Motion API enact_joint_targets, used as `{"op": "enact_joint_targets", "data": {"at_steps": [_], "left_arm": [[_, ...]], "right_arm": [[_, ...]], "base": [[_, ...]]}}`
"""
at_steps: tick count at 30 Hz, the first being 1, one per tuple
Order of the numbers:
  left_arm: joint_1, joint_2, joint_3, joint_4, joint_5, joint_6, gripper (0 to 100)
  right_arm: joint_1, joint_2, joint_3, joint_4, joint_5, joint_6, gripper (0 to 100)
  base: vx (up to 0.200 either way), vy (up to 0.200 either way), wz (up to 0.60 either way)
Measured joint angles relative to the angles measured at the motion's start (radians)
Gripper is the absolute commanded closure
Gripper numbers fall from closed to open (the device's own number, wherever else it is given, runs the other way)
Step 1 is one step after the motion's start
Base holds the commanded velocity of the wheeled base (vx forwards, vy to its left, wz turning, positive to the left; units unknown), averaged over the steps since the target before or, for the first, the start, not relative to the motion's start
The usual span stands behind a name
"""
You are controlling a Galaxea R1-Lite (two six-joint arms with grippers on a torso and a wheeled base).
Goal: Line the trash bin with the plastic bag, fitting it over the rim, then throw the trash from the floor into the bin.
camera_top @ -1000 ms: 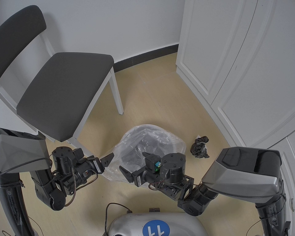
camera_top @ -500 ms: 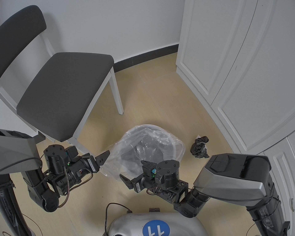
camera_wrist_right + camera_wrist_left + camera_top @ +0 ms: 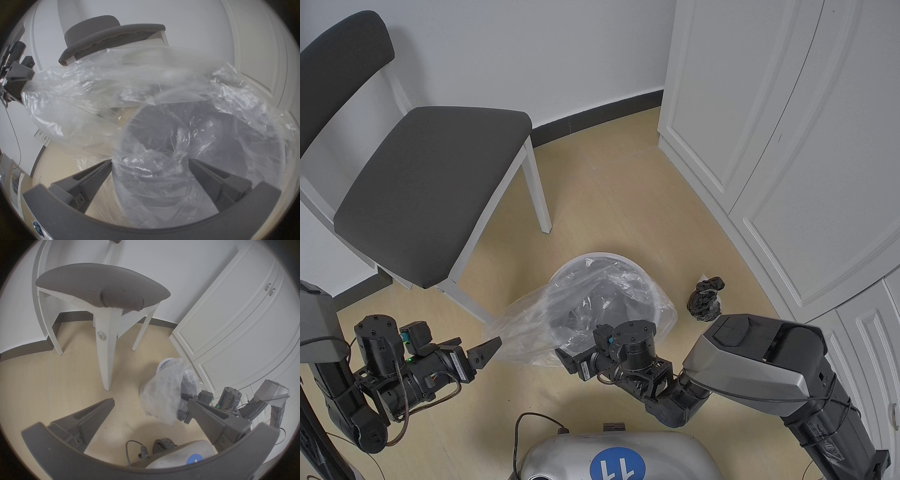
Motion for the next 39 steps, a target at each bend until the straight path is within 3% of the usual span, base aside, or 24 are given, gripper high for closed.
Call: {"op": "enact_joint_targets", "data": {"at_steps": [13, 16, 22, 30, 39], "left_arm": [[0.159, 0.008, 0.003, -0.005, -0.058, 0.047, 0], [0.163, -0.028, 0.007, -0.001, -0.067, 0.052, 0], [0.033, -0.106, 0.006, 0.025, -0.056, 0.086, 0], [-0.214, -0.157, -0.080, 0.181, 0.065, 0.148, 0], [-0.312, -0.129, -0.326, 0.385, 0.190, 0.247, 0]], "right_arm": [[-0.030, -0.015, 0.003, 0.013, -0.001, 0.014, 0], [-0.027, -0.051, 0.036, 0.012, -0.001, 0.014, 0], [-0.014, -0.160, 0.144, 0.014, 0.003, 0.010, 0], [0.009, -0.323, 0.288, 0.014, 0.011, -0.017, 0], [-0.076, -0.396, 0.317, 0.049, 0.012, -0.120, 0]], "base": [[0.000, 0.000, 0.00], [0.000, 0.000, 0.00], [0.000, 0.000, 0.00], [0.000, 0.000, 0.00], [0.000, 0.000, 0.00]]}}
